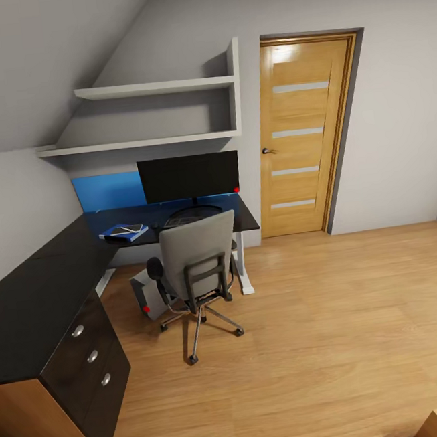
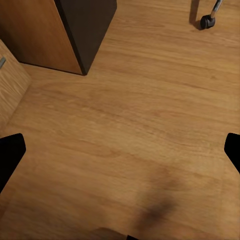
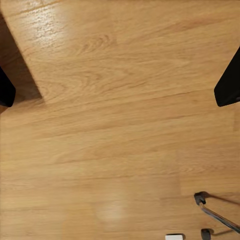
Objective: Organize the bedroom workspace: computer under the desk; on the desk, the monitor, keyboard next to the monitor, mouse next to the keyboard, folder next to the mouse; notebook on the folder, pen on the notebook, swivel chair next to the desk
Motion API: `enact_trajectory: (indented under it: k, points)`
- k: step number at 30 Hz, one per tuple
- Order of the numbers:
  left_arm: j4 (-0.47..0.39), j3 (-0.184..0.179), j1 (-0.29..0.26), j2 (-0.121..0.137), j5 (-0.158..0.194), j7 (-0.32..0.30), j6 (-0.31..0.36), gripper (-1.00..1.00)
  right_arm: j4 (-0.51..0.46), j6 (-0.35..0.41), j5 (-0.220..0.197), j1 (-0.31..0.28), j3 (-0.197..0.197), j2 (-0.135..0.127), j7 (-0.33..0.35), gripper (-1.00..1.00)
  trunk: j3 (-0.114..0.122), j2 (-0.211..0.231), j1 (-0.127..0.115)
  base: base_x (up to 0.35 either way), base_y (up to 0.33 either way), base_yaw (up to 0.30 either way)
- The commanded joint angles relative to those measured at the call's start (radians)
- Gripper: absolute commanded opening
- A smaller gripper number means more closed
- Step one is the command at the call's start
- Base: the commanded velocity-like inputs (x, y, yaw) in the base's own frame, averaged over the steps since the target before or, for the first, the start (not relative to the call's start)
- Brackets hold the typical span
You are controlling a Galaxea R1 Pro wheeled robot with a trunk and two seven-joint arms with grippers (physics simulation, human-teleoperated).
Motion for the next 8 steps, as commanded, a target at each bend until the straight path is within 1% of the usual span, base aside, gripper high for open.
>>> enact_trajectory:
  k: [1,8]
  points:
    - [0.0,-0.004,-0.001,0.0,-0.005,0.01,-0.002,1.0,0.0,-0.001,0.001,0.0,0.008,0.0,-0.01,1.0,-0.001,-0.001,0.0,0.0,0.0,0.0]
    - [0.0,-0.004,-0.001,0.0,-0.005,0.01,-0.002,1.0,0.0,-0.001,0.001,0.0,0.008,0.0,-0.01,1.0,-0.001,-0.001,0.0,0.0,0.0,0.0]
